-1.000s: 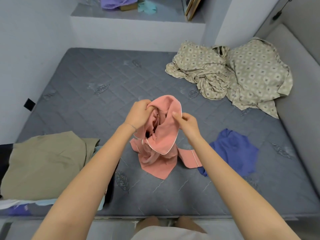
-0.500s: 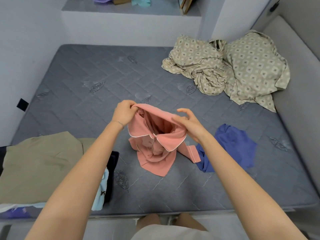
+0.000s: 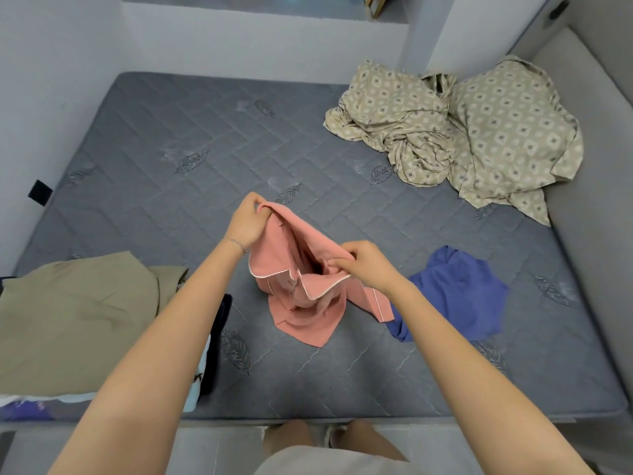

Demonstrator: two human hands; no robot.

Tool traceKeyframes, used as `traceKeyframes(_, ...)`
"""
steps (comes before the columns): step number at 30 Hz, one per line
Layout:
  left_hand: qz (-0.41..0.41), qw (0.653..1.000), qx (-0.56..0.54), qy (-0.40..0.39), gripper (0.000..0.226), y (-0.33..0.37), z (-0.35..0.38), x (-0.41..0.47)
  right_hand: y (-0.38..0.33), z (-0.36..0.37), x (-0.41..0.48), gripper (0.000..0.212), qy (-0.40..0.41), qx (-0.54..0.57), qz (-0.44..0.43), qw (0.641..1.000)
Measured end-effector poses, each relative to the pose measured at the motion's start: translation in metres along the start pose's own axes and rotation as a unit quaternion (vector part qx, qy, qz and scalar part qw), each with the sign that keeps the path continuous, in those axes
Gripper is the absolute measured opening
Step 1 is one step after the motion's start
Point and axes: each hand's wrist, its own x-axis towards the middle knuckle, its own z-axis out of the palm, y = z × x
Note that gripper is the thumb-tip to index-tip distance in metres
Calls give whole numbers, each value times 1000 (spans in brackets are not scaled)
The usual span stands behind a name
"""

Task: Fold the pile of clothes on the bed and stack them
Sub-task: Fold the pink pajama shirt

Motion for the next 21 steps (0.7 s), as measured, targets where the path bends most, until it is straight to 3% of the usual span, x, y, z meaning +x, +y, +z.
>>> traceKeyframes(7, -47, 995, -60, -68, 15, -26, 2, 0, 3, -16, 9, 22, 8, 153, 83, 985)
traceKeyframes(13, -58, 995, -75, -35, 18, -28, 15, 1, 24, -16, 5, 36, -32, 114, 240, 964)
traceKeyframes(16, -65, 995, -77, -23, 26, -22, 21, 6, 34, -6, 1, 27, -27, 190, 302, 934)
traceKeyframes(21, -98, 990, -85, -49, 30, -19, 20, 13, 38, 0, 6, 13, 25, 462, 268, 845)
